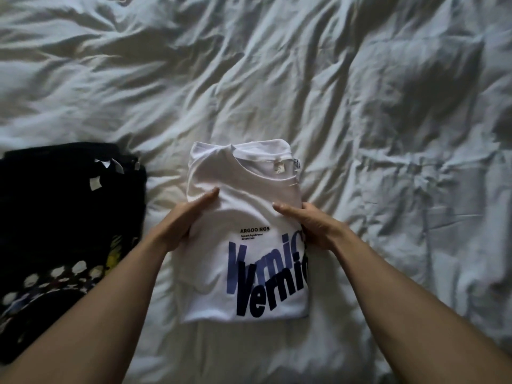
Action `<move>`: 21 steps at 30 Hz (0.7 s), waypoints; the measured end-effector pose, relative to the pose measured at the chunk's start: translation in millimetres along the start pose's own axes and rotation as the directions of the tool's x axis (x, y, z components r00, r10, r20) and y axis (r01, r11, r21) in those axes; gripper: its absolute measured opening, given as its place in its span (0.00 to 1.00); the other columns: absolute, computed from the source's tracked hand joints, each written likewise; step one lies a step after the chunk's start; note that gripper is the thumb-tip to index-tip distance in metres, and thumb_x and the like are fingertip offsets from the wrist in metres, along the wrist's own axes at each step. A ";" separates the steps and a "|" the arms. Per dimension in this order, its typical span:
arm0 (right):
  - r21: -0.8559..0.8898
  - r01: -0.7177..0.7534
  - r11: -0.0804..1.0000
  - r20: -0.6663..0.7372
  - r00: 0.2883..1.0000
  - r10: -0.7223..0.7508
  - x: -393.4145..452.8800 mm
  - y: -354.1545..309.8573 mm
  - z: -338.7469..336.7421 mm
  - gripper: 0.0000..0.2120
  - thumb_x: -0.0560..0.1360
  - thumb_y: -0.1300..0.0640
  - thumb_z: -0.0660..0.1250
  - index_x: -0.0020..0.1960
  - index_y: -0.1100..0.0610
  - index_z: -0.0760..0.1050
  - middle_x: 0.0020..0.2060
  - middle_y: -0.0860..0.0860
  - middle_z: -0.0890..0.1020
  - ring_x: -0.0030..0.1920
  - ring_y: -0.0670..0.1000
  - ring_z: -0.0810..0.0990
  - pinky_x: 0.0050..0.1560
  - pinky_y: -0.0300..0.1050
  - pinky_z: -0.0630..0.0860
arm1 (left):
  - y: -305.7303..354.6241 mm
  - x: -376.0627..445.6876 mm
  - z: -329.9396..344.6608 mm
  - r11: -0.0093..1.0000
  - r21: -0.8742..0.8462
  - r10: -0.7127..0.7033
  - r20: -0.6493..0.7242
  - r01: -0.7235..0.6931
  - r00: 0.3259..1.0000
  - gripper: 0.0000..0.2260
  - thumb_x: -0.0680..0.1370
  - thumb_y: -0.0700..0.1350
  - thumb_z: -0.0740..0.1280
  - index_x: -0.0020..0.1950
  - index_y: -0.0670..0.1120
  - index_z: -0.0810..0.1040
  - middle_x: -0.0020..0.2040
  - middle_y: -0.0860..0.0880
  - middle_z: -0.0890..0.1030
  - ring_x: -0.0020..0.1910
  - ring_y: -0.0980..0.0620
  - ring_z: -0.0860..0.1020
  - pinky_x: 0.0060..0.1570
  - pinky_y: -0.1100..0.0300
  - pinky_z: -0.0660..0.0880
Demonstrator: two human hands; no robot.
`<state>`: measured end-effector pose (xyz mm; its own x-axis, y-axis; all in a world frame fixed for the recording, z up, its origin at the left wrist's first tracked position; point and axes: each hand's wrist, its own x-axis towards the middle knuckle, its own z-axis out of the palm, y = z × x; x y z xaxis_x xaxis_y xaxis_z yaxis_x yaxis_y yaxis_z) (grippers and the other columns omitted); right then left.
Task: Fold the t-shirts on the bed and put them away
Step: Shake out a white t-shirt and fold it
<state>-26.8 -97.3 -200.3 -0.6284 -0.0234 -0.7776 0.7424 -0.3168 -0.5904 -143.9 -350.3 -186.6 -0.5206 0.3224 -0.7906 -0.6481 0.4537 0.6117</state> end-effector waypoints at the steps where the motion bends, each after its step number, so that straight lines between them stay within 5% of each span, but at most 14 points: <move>1: -0.008 0.013 1.000 -0.001 1.000 -0.013 -0.8 -0.2 2.1 0.32 0.66 0.48 0.80 0.64 0.60 0.74 0.54 0.58 0.84 0.58 0.60 0.82 0.65 0.59 0.74 | 1.0 -3.4 1.7 1.000 0.008 0.008 0.011 -0.008 1.000 0.23 0.70 0.66 0.71 0.59 0.54 0.82 0.58 0.57 0.82 0.61 0.56 0.76 0.64 0.54 0.69; 4: 0.048 0.046 0.998 -0.013 0.999 -0.045 -1.8 2.3 4.0 0.32 0.66 0.50 0.79 0.64 0.61 0.73 0.51 0.58 0.83 0.52 0.58 0.82 0.64 0.61 0.75 | 5.2 -11.4 12.7 0.997 -0.045 0.056 -0.086 -0.060 0.995 0.16 0.70 0.63 0.71 0.53 0.56 0.81 0.54 0.62 0.79 0.55 0.60 0.73 0.50 0.62 0.68; 8: 0.250 0.034 0.968 0.012 0.999 -0.039 -11.9 4.0 9.5 0.22 0.74 0.54 0.72 0.64 0.63 0.73 0.45 0.58 0.82 0.43 0.57 0.82 0.49 0.53 0.82 | 2.3 -19.5 15.4 0.972 -0.231 0.033 -0.072 -0.049 0.997 0.41 0.53 0.73 0.76 0.59 0.52 0.79 0.58 0.49 0.82 0.56 0.50 0.81 0.45 0.57 0.78; 11: 0.297 0.008 0.955 0.054 0.998 -0.026 -24.2 3.3 9.4 0.19 0.76 0.52 0.69 0.63 0.61 0.75 0.50 0.61 0.82 0.48 0.60 0.82 0.52 0.56 0.81 | 2.8 -28.2 12.4 0.967 -0.251 0.047 0.041 -0.035 0.998 0.35 0.61 0.64 0.78 0.61 0.45 0.80 0.55 0.40 0.84 0.51 0.44 0.84 0.42 0.55 0.81; 14: 0.276 0.013 0.961 0.092 0.995 -0.040 -35.6 2.7 9.8 0.24 0.74 0.52 0.72 0.66 0.61 0.74 0.58 0.63 0.81 0.54 0.62 0.81 0.55 0.57 0.81 | 4.1 -35.1 13.9 0.980 -0.183 0.096 0.066 -0.082 0.993 0.32 0.56 0.59 0.83 0.51 0.40 0.85 0.51 0.36 0.84 0.43 0.44 0.85 0.38 0.56 0.81; 18: 0.283 0.047 0.958 0.074 0.995 -0.070 -54.4 3.9 8.6 0.28 0.71 0.57 0.73 0.69 0.63 0.72 0.63 0.65 0.78 0.59 0.63 0.78 0.58 0.59 0.78 | 19.5 -53.3 20.3 0.973 -0.219 0.083 0.043 -0.072 0.996 0.14 0.75 0.51 0.71 0.53 0.42 0.83 0.45 0.40 0.85 0.39 0.47 0.85 0.35 0.58 0.80; 21: 0.289 0.046 0.956 0.095 0.992 -0.077 -77.8 4.7 7.9 0.28 0.71 0.58 0.72 0.70 0.62 0.71 0.63 0.64 0.78 0.61 0.65 0.77 0.62 0.61 0.76 | 29.5 -68.8 21.7 0.980 -0.199 0.017 0.097 0.002 0.995 0.15 0.75 0.52 0.69 0.57 0.44 0.81 0.48 0.41 0.85 0.42 0.46 0.85 0.38 0.56 0.81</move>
<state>23.7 -104.4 -140.9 -0.7027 -0.0893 -0.7058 0.6138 -0.5778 -0.5380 -115.1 -341.1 -114.7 -0.4753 0.4094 -0.7788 -0.7468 0.2803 0.6031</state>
